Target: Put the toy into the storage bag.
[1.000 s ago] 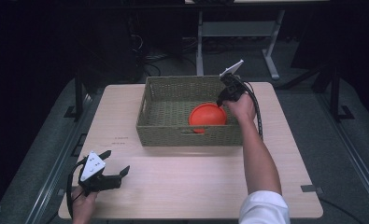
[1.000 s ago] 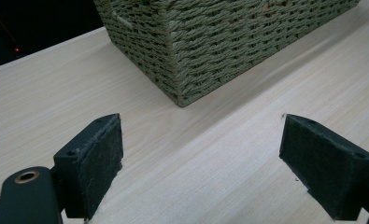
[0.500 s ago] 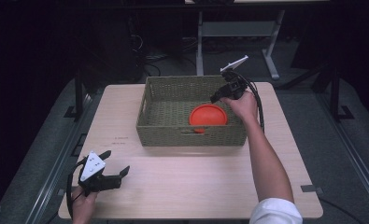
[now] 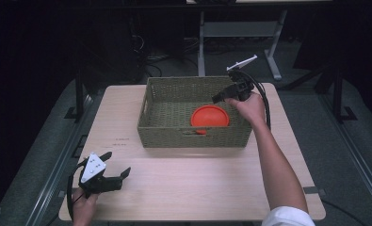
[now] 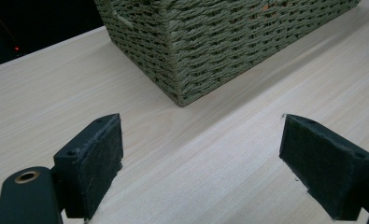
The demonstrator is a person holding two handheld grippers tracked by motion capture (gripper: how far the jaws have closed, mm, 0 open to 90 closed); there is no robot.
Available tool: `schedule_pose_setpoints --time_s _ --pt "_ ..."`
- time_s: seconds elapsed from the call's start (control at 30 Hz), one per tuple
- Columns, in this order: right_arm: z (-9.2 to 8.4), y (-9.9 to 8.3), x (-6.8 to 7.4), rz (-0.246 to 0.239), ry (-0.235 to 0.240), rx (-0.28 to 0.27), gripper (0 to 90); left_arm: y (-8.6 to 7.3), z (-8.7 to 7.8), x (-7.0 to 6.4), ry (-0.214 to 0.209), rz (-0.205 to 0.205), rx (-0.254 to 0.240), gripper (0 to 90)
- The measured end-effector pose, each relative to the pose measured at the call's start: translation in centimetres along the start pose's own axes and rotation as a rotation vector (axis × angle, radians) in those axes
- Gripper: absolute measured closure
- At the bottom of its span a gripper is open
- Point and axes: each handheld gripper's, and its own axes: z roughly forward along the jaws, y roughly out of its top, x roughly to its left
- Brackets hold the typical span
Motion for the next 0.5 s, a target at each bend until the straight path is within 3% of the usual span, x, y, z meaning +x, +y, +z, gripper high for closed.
schedule_pose_setpoints --time_s 0.5 --pt "-1.5 -1.6 0.9 -0.034 0.056 -0.017 32.1 0.0 0.0 0.0 0.001 -0.006 0.001 12.8"
